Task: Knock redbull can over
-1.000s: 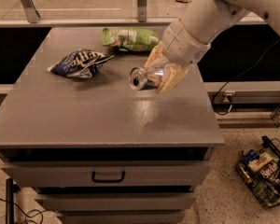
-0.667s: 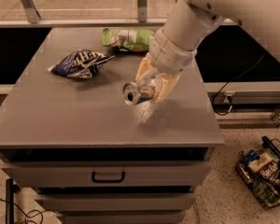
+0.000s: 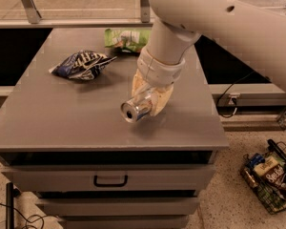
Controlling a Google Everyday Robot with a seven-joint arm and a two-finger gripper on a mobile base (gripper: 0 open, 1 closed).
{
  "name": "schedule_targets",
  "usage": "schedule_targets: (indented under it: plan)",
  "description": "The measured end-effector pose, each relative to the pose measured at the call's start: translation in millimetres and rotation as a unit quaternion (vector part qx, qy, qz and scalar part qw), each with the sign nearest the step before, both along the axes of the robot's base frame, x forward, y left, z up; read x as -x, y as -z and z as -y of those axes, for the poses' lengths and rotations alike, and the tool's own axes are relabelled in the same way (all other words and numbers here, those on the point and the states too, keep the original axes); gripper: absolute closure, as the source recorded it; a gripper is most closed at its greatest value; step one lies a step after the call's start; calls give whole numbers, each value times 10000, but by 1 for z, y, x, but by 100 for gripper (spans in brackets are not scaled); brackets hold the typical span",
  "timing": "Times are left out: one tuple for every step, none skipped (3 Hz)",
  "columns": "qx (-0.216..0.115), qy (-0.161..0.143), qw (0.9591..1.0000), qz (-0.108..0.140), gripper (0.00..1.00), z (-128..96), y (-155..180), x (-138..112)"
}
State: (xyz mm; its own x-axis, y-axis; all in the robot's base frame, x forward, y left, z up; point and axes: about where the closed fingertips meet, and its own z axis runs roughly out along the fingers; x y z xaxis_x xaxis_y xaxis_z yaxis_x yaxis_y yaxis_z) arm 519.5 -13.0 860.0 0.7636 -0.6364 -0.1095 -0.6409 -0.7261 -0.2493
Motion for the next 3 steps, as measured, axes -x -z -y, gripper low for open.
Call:
schedule_targets:
  plan:
    - [257,-39,9996,132,100,0,11,-6]
    - [428,-25,9989,198,100,2,17,-10]
    - [430,-31,9989,202,82,2,18,-10]
